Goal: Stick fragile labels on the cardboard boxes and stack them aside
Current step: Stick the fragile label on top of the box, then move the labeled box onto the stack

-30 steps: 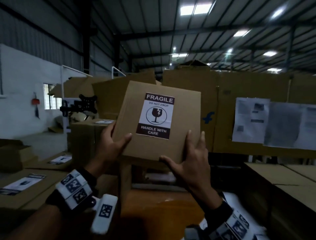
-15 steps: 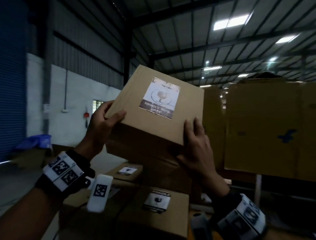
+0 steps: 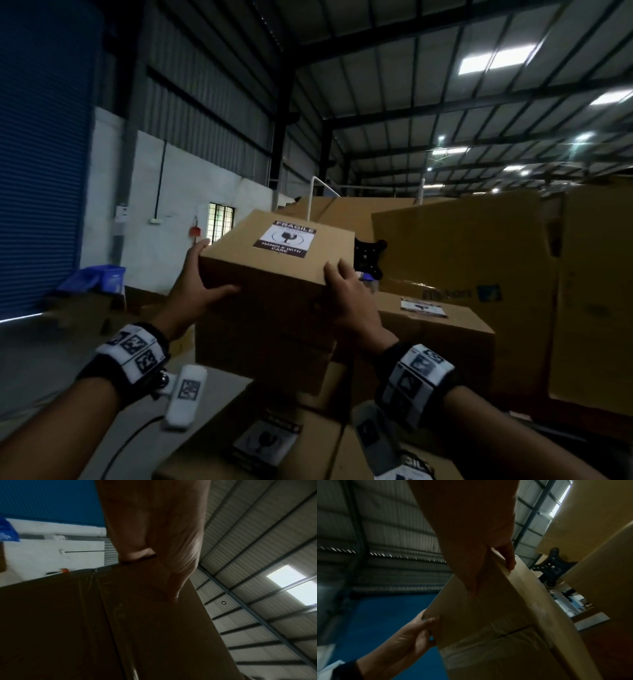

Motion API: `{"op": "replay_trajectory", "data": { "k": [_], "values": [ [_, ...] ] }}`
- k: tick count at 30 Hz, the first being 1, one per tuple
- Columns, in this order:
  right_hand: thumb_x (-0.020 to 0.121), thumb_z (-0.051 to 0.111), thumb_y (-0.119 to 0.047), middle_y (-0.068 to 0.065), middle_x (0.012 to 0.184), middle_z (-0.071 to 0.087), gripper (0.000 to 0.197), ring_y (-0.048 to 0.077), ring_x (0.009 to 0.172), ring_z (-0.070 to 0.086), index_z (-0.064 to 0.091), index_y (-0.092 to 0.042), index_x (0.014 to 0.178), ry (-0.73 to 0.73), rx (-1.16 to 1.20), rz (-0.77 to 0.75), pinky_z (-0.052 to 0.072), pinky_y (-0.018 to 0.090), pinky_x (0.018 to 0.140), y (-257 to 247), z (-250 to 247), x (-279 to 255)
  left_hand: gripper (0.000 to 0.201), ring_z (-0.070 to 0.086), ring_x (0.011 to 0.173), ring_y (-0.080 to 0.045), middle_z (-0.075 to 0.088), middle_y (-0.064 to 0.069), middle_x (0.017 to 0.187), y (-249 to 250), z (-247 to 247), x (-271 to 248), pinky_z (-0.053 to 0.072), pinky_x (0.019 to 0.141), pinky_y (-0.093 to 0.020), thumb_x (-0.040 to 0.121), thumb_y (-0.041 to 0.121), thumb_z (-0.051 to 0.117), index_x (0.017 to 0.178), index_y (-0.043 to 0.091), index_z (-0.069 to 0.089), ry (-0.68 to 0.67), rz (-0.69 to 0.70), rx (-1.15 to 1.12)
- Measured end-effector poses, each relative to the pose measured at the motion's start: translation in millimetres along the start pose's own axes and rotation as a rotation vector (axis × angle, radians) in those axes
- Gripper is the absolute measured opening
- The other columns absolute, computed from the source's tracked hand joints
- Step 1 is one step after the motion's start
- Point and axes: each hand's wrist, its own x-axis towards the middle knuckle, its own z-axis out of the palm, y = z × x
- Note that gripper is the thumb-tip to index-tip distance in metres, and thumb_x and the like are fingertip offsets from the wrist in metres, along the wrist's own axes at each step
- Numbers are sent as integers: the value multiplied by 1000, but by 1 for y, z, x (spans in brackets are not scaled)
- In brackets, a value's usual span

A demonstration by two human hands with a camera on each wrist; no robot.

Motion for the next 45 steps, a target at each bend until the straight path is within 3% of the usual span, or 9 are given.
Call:
{"op": "replay_trajectory", "data": {
  "k": [7, 13, 19, 22, 26, 29, 31, 36, 45],
  "values": [
    [80, 75, -41, 9, 133, 43, 64, 28, 108, 56, 43, -18, 131, -135, -148, 68, 54, 43, 87, 35, 35, 69, 90, 34, 136, -30, 25, -5, 154, -94, 38, 66, 41, 105, -58, 80, 11, 76, 145, 44, 24, -118, 10, 31],
    [87, 61, -54, 10, 132, 47, 62, 31, 111, 56, 43, -22, 137, -243, -438, 52, 49, 50, 88, 52, 58, 97, 63, 50, 122, -33, 41, -12, 142, -146, 72, 85, 53, 93, -51, 86, 20, 71, 134, 39, 34, -198, -55, 126],
    [96, 50, -51, 8, 124, 57, 49, 32, 112, 56, 48, -19, 132, -313, -561, 62, 27, 66, 106, 61, 78, 84, 64, 54, 118, -26, 45, -10, 140, -166, 69, 85, 53, 93, -39, 84, 31, 73, 133, 41, 32, -273, -40, 293],
    [92, 49, -61, 9, 135, 54, 58, 42, 134, 38, 45, -23, 136, -396, -542, 110, 24, 67, 108, 81, 75, 81, 61, 54, 117, -26, 45, -9, 140, -158, 77, 90, 55, 91, -38, 87, 35, 69, 137, 40, 32, -335, -39, 353],
    [90, 55, -59, 8, 144, 45, 67, 42, 136, 33, 31, -27, 143, -427, -434, 137, 31, 66, 104, 105, 74, 76, 75, 40, 131, -32, 34, -15, 147, -142, 99, 99, 43, 105, -46, 92, 45, 59, 152, 33, 15, -384, -100, 659],
    [89, 62, -49, 11, 154, 30, 76, 38, 140, 29, 22, -26, 150, -424, -351, 105, 31, 62, 107, 110, 66, 72, 83, 10, 147, -35, 4, -15, 161, -115, 118, 94, 24, 116, -56, 94, 45, 56, 156, 25, 4, -373, -91, 1034],
    [87, 67, -47, 10, 159, 17, 86, 35, 144, 23, 17, -24, 153, -368, -250, 69, 33, 59, 110, 109, 56, 67, 90, -7, 149, -34, -13, -10, 162, -95, 130, 87, 12, 117, -58, 92, 43, 60, 156, 22, 0, -420, -21, 1147],
    [91, 65, -37, 9, 164, 6, 89, 29, 146, 22, 6, -22, 156, -156, -115, 47, 33, 41, 113, 116, 9, 28, 91, -13, 149, -26, -15, -5, 163, -34, 173, 58, 10, 121, -52, 92, 44, 60, 156, 23, -2, -515, 184, 1044],
    [89, 62, -41, 14, 151, 38, 72, 30, 137, 39, 35, -14, 149, 300, 37, 55, 38, 40, 109, 168, -122, -182, 84, 1, 150, -23, 3, -6, 164, 105, 279, -104, 7, 120, -38, 90, 43, 62, 155, 21, 13, -509, 500, 584]
  ]
}}
